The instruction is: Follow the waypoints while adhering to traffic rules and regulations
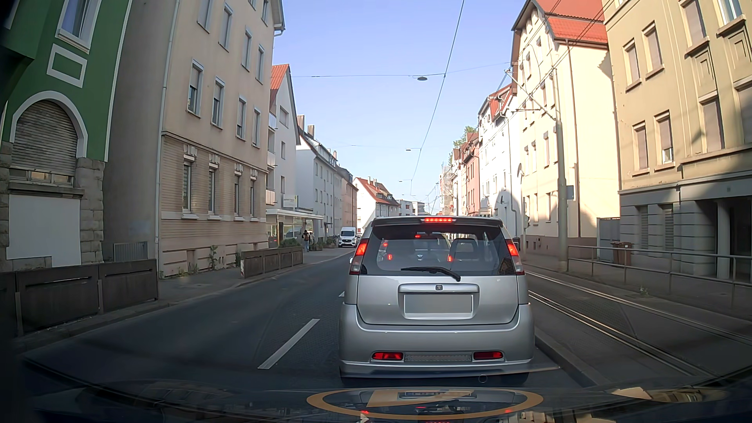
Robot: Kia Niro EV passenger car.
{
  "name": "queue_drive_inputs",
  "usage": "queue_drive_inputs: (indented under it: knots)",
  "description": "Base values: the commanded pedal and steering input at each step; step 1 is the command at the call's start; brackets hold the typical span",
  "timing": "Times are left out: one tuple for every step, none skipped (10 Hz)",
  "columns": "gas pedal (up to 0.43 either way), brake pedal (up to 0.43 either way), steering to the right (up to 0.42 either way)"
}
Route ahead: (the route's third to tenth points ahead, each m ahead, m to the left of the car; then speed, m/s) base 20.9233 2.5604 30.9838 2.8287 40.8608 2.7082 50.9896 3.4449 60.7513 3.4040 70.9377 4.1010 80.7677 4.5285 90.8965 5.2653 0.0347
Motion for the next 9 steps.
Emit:
queue_drive_inputs:
  knots:
    - [0.000, 0.207, -0.005]
    - [0.000, 0.207, -0.005]
    - [0.000, 0.207, -0.005]
    - [0.000, 0.207, -0.005]
    - [0.000, 0.207, -0.005]
    - [0.000, 0.207, -0.004]
    - [0.000, 0.207, -0.005]
    - [0.000, 0.207, -0.005]
    - [0.000, 0.207, -0.005]
